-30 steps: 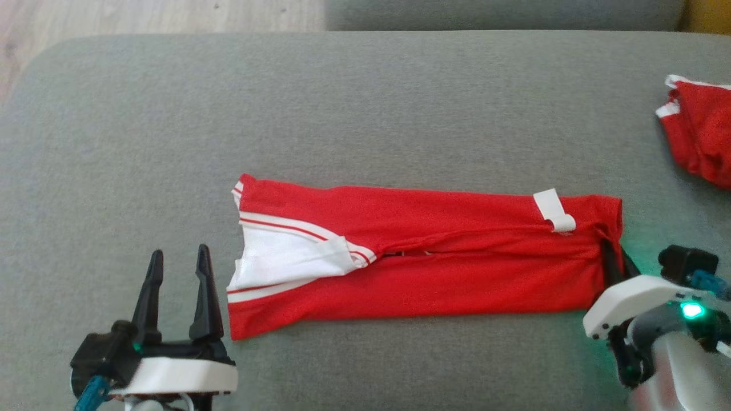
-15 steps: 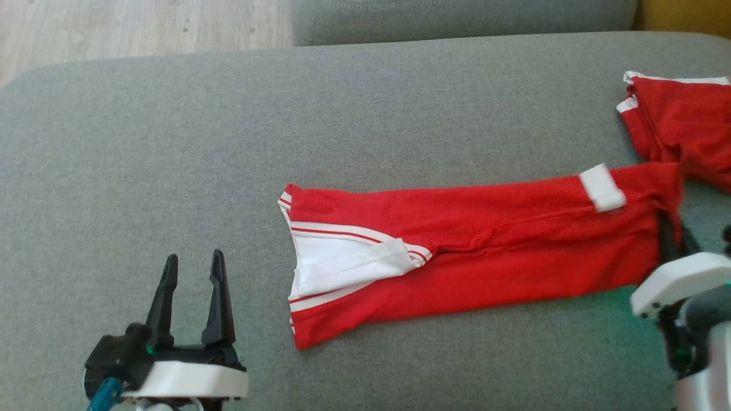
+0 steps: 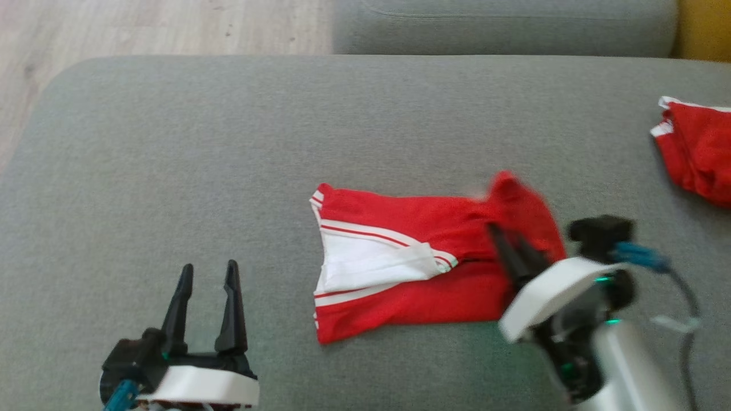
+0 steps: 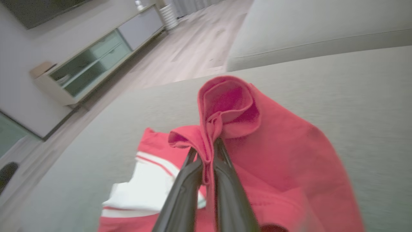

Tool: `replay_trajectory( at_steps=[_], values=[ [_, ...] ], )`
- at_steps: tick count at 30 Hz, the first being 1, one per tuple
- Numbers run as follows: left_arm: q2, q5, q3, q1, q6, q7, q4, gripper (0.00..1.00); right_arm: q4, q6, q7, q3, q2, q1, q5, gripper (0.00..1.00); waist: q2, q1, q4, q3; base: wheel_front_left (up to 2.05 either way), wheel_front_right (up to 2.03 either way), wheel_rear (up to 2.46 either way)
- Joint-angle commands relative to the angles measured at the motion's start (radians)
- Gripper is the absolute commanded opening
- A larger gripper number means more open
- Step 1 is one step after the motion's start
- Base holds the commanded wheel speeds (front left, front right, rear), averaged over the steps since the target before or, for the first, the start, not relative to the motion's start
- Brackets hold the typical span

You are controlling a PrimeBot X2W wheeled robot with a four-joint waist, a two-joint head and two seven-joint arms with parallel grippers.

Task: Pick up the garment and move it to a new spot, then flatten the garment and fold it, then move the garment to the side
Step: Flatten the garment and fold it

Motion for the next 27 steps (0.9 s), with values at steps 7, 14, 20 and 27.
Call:
replay_trajectory(
  at_steps=[7, 14, 20, 27],
  values=[
    [-0.008, 0.007, 0.009, -0.050, -0.011, -0.003, -0.019, 1.00, 0.043, -0.001, -0.059, 0.266, 0.003, -0.144, 0.136, 0.00, -0.0001, 0.0000, 0.071, 0.008, 0.00, 0.00, 0.00],
    [-0.018, 0.009, -0.007, -0.070, -0.022, -0.001, 0.003, 1.00, 0.199, -0.001, -0.121, 0.374, 0.003, -0.246, 0.198, 0.00, -0.0001, 0.0000, 0.125, 0.017, 0.00, 0.00, 0.00],
    [-0.027, 0.010, -0.011, -0.078, -0.024, -0.004, 0.016, 1.00, 0.309, -0.001, -0.163, 0.444, 0.003, -0.312, 0.257, 0.55, -0.0001, 0.0000, 0.142, 0.027, 0.00, 0.00, 0.00],
    [-0.038, 0.010, -0.014, -0.085, -0.028, -0.007, 0.029, 1.00, 0.354, -0.001, -0.222, 0.516, 0.003, -0.374, 0.334, 1.00, -0.0001, 0.0000, 0.138, 0.030, 0.00, 0.00, 0.00]
  ],
)
